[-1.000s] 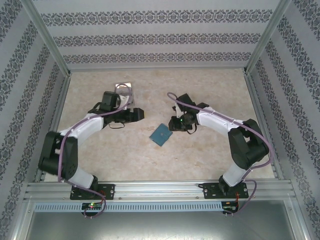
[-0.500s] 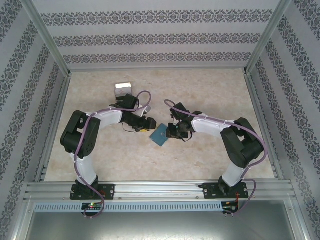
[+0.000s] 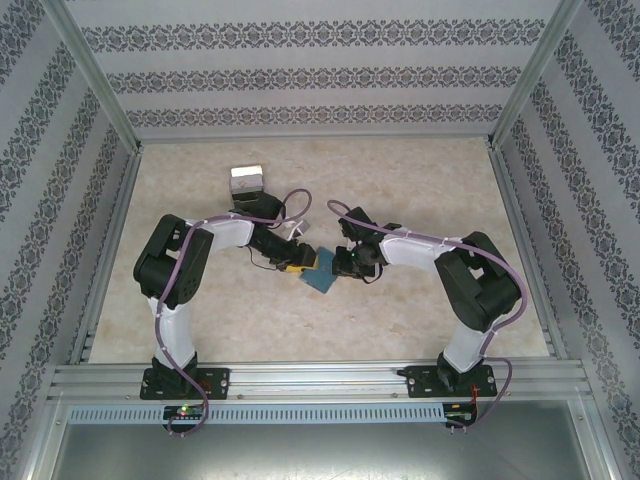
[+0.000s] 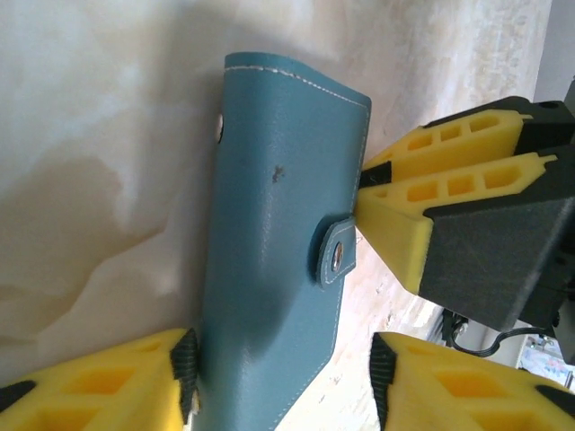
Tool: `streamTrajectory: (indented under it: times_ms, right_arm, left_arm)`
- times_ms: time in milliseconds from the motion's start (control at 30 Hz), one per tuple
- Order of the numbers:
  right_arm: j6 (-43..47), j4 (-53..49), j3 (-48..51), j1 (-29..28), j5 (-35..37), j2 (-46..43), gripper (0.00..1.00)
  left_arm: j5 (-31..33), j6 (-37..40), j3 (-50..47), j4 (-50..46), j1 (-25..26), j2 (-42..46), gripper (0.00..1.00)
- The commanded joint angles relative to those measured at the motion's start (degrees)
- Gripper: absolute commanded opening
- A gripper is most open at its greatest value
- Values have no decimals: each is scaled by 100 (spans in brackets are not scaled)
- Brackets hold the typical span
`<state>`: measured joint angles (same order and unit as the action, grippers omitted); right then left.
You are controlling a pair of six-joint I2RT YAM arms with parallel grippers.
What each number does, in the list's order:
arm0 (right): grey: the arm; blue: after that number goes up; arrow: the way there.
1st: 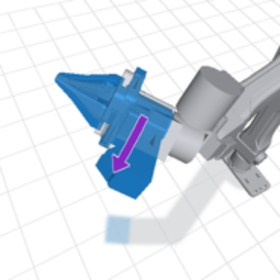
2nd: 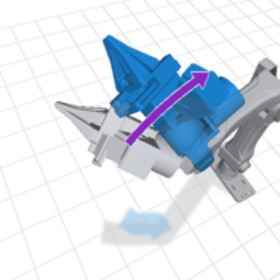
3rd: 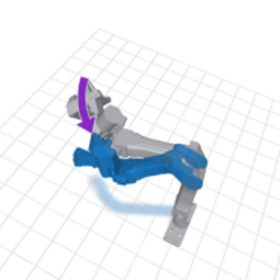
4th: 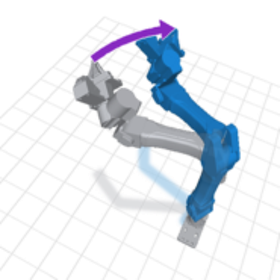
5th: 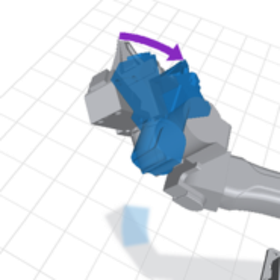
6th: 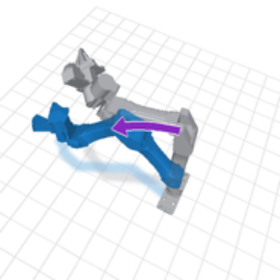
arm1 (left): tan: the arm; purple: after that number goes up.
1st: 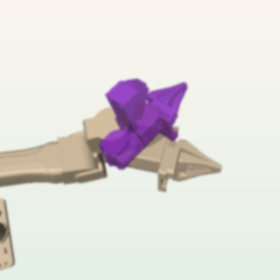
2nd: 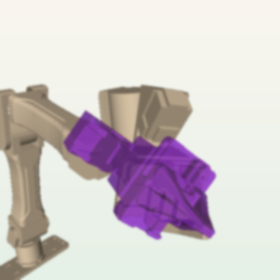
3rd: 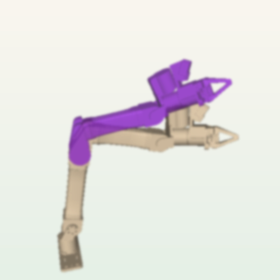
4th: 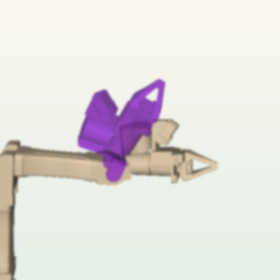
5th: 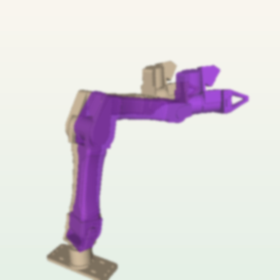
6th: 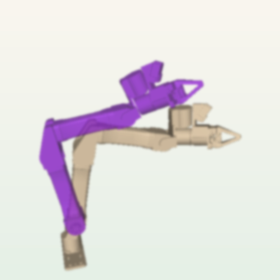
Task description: Put the credit cards into the card holder
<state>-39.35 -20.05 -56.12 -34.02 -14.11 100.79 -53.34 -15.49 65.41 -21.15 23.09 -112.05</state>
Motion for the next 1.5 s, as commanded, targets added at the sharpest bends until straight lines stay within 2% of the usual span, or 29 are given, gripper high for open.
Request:
streamTrajectory:
  times_ms: [0,133,267,433,567,1000,1067,1200,1333,1467]
  right_arm:
    - [-118,15,-16,-35,197,123,23]
    - [-141,-7,-19,-32,261,116,23]
    - [-166,-31,-43,-25,341,57,24]
    - [-289,-47,-61,-24,425,-157,27]
    - [-362,49,-48,-45,419,-461,30]
    - [-677,461,-392,-375,181,-110,43]
    - [-709,458,-450,-401,222,-33,48]
    - [-655,452,-572,-426,116,173,49]
    - [-530,-106,-827,-542,521,532,50]
    - [-552,-516,-825,-680,921,762,41]
  left_arm:
    - [-398,104,82,-134,94,-19,47]
    - [-642,-74,39,95,95,56,31]
    - [-686,-263,-141,346,96,264,26]
    - [-671,-546,-416,719,90,493,13]
    - [-596,-680,-493,817,92,604,8]
    - [-476,-968,-550,1051,90,640,6]
    - [-493,-957,-560,1051,90,634,7]
    - [-502,-957,-557,1058,97,638,7]
    - [-519,-994,-562,1130,91,644,7]
    - [-420,-1050,-599,1182,91,735,7]
